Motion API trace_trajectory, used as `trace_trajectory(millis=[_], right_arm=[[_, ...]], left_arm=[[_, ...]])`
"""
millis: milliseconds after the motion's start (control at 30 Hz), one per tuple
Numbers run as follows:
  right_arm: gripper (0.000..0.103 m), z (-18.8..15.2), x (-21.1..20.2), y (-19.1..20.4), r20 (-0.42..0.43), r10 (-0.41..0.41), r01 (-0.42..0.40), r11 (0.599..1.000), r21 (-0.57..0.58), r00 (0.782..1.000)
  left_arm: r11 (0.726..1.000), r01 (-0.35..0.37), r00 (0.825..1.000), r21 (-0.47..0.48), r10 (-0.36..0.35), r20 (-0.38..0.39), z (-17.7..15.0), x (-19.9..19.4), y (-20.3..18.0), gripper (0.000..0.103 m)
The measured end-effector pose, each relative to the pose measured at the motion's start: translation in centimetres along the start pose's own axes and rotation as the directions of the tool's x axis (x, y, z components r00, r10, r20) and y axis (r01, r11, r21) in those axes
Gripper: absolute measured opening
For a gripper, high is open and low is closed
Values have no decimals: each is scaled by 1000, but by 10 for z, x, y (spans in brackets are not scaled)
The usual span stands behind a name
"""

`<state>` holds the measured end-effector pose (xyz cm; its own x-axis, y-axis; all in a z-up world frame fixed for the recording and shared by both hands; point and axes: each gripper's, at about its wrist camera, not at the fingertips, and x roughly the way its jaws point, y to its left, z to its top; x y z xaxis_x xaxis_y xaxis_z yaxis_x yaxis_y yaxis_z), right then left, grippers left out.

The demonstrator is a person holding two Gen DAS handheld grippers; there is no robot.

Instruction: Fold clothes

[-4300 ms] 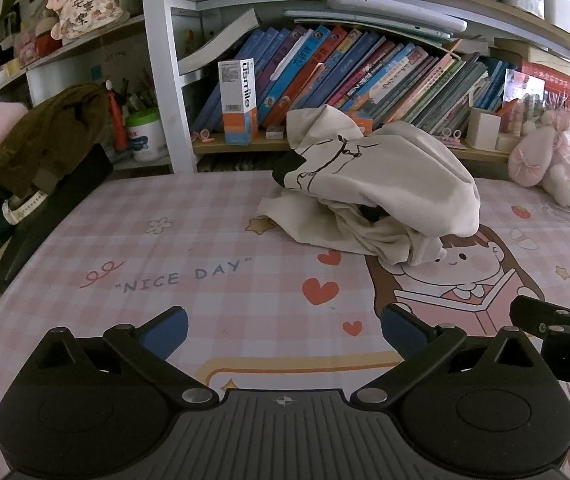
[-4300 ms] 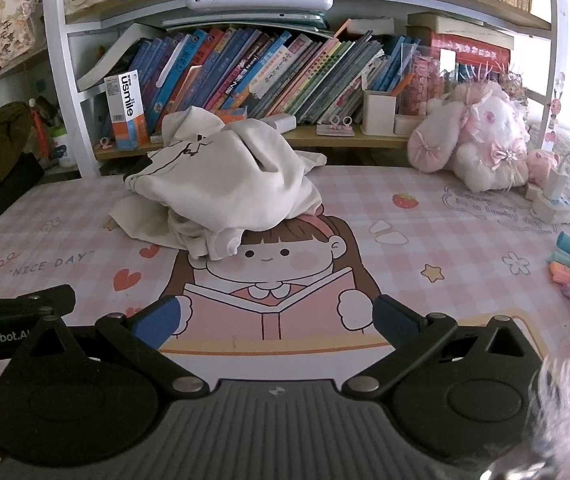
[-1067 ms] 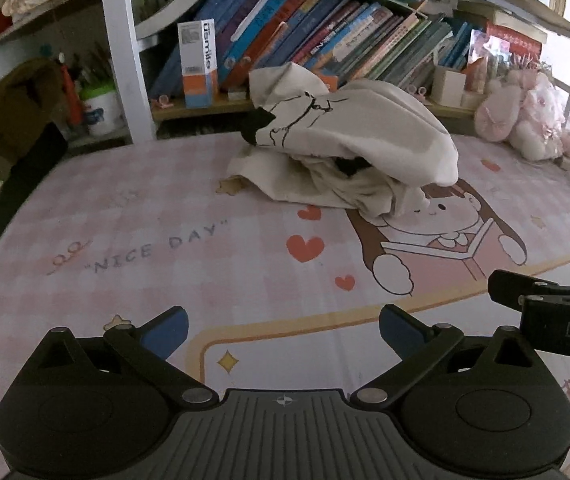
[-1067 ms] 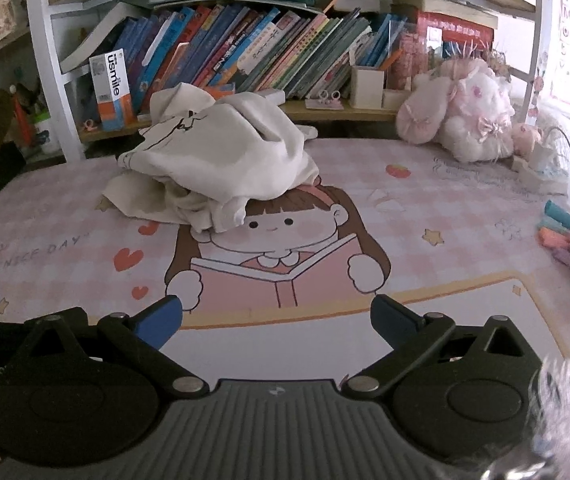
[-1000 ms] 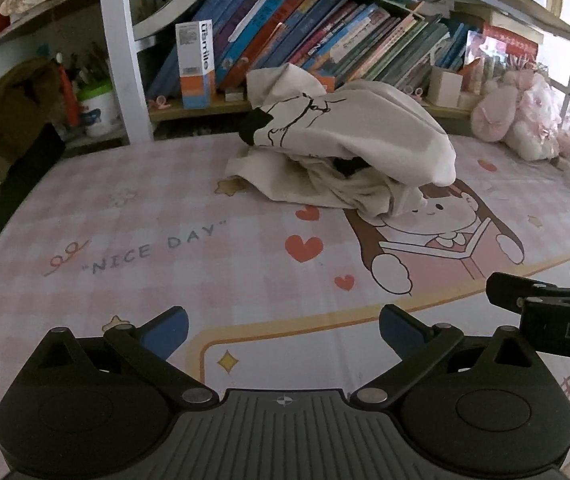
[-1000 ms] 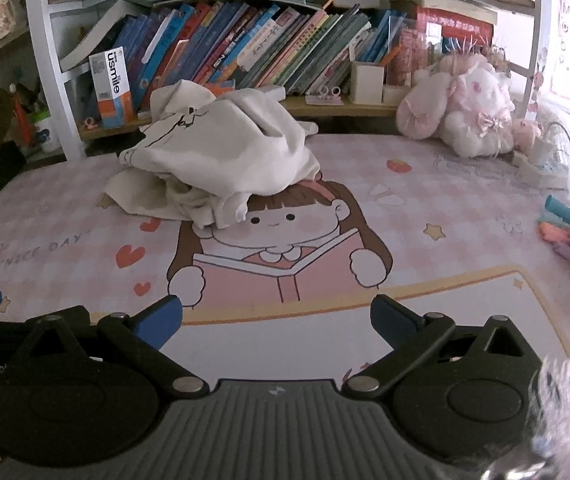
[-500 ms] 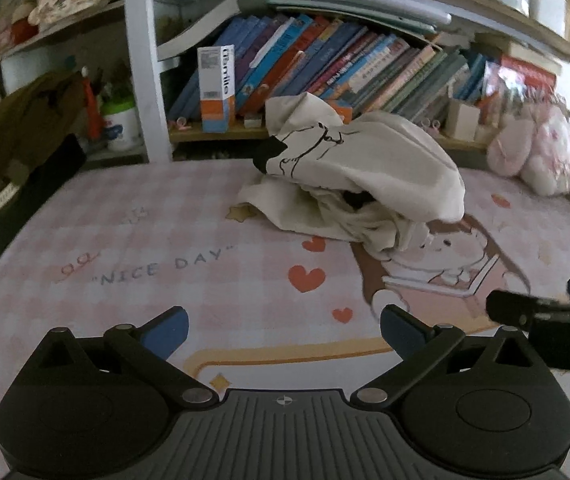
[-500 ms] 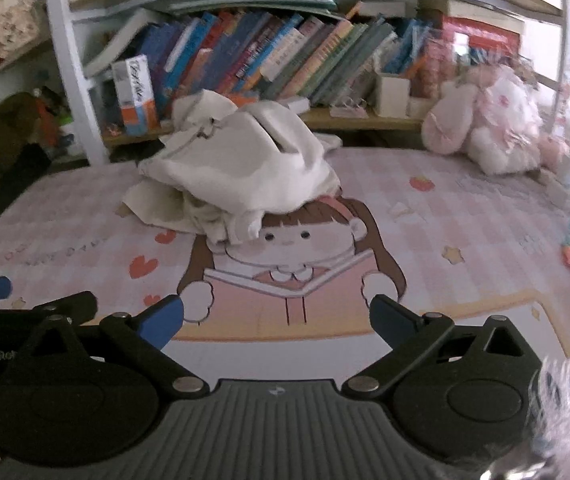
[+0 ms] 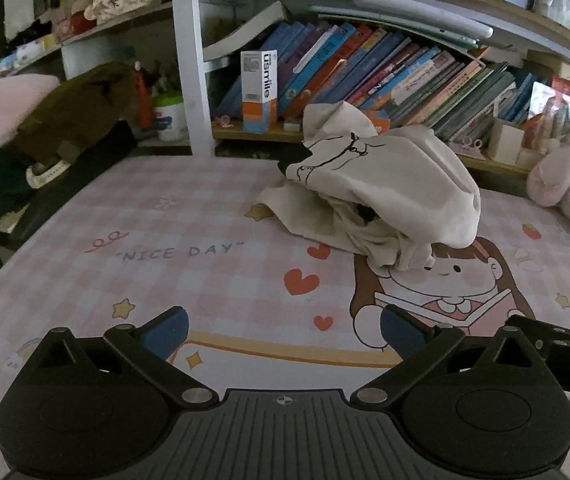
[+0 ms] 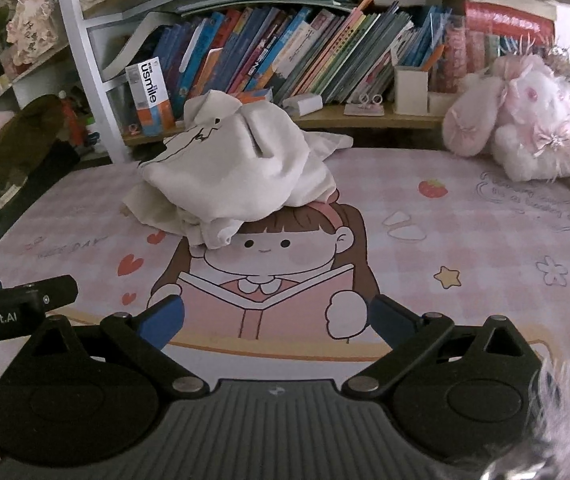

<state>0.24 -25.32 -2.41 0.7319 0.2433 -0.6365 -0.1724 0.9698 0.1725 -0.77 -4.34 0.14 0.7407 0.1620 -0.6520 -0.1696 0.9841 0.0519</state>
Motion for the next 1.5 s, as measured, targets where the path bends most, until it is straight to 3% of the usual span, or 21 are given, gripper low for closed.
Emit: trace_trajectory(millis=[267, 467, 567, 800, 1333, 1367, 1433, 1500], right_arm=[[101, 2, 3, -21, -3, 16, -16, 999, -40, 1000], [101, 4, 6, -34, -16, 7, -7, 999, -40, 1000], [101, 5, 8, -41, -19, 7, -7, 1000, -18, 1000], [101, 8, 8, -56, -1, -35, 35, 999, 30, 999], [102, 7, 1, -82, -28, -102, 105, 971, 215, 994], [102, 6, -1, -82, -28, -102, 106, 970, 220, 994], [102, 6, -4, -81, -28, -97, 101, 968, 230, 995], [102, 6, -7, -80, -22, -89, 92, 968, 236, 996]], left_arm=[[999, -40, 999, 16, 40, -25, 2, 5, -21, 103], [998, -19, 1000, 53, 20, -18, 7, 13, -39, 102], [993, -2, 1000, 116, 2, 1, 9, 21, -51, 102], [965, 3, 999, 264, -16, 48, 17, 45, -82, 103], [893, -74, 995, 444, 38, 89, 29, 114, -126, 101], [891, -82, 995, 447, 46, 90, 30, 117, -125, 95], [893, -78, 995, 444, 45, 83, 34, 120, -121, 73], [909, -19, 999, 416, -4, 54, 42, 119, -112, 15]])
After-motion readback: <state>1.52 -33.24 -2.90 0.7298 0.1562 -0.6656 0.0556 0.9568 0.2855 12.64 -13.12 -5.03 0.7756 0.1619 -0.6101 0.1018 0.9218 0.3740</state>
